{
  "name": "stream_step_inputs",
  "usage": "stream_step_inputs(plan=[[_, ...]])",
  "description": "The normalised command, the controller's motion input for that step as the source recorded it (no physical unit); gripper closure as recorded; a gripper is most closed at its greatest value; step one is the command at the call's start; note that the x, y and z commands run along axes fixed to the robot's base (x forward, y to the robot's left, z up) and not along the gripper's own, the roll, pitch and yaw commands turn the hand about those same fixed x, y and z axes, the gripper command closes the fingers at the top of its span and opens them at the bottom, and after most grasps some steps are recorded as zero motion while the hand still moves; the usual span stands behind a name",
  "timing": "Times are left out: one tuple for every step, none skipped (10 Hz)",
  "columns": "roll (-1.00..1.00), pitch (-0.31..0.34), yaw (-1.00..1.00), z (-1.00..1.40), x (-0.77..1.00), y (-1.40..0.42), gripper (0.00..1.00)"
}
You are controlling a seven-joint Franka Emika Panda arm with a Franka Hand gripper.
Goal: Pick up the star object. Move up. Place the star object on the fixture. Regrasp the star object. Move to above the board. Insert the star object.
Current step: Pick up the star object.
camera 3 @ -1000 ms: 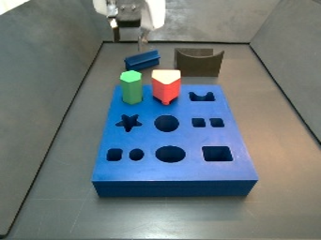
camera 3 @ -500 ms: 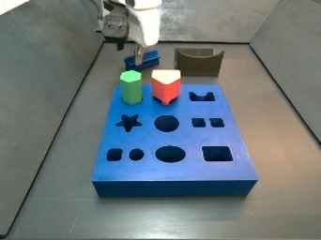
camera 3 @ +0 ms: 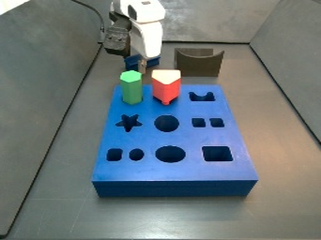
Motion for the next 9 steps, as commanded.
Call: stream_step_inputs(plan=[[-0.5,0.0,-0.04,0.0,-0.05,0.03,0.0],[-0.5,0.0,-0.03,0.0,-0.07,0.01,0.0],[-0.5,0.0,0.0,0.0,-0.03,0.07,0.0],[-0.5,0.0,0.0,-0.18,-0.01,0.25,0.0],[-0.45,0.0,0.0,-0.32,0.0,0.36,0.0],[-0.43,0.0,0.0,-0.37,0.0,0.4,0.0],[-0.41,0.0,0.0,-0.38,0.0,0.36,0.0],[-0.37,0.0,0.0,-0.44,0.12,0.24,0.0],[-0.32,0.003,-0.02,-0.5,0.22,0.04,0.0]])
